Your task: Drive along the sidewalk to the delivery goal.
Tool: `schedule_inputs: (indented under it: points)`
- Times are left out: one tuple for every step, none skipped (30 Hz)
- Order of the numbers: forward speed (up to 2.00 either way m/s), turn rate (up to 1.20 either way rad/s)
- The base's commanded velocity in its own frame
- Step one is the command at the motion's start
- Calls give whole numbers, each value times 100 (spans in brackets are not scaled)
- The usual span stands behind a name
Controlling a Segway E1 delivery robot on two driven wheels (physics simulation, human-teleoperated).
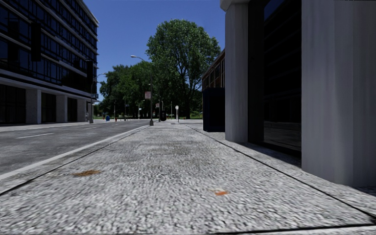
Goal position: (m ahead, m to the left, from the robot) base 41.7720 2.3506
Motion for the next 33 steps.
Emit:
schedule_inputs:
  points:
    - [200,0]
    - [200,0]
    - [200,0]
    - [200,0]
    - [200,0]
    - [200,0]
    - [200,0]
    - [200,0]
    - [200,0]
    - [200,0]
    - [200,0]
    - [200,0]
    - [200,0]
    - [200,0]
    - [200,0]
    - [200,0]
    - [200,0]
    - [200,0]
    - [200,0]
    - [200,0]
    - [200,0]
    - [200,0]
    - [200,0]
    - [200,0]
    - [200,0]
    - [200,0]
    - [200,0]
    - [200,0]
    - [200,0]
    - [200,10]
    - [200,35]
    - [200,60]
    - [200,72]
